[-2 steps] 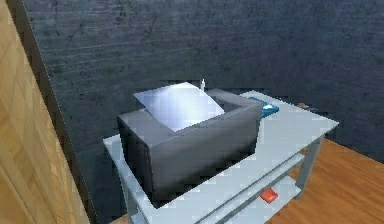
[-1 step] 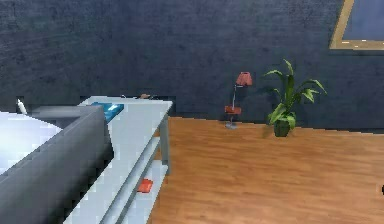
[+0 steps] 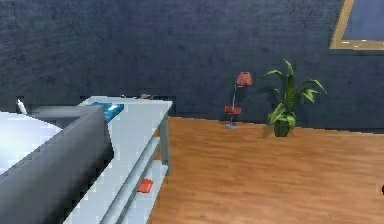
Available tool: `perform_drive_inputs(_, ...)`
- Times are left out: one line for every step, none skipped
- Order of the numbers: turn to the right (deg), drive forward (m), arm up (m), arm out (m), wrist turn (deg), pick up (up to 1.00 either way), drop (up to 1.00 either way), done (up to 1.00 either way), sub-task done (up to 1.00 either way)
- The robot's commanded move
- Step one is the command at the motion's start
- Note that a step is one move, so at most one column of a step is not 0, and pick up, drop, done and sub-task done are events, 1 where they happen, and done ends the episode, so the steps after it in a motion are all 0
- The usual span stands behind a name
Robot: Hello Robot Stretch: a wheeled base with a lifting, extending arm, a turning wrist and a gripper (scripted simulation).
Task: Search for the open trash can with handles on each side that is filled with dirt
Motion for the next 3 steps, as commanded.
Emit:
perform_drive_inputs(-24.0, 0.00, 0.00, 0.00, 0.0, 0.00, 0.00, 0.00, 0.00)
perform_drive_inputs(45.0, 0.00, 0.00, 0.00, 0.0, 0.00, 0.00, 0.00, 0.00)
perform_drive_inputs(15.0, 0.00, 0.00, 0.00, 0.0, 0.00, 0.00, 0.00, 0.00)
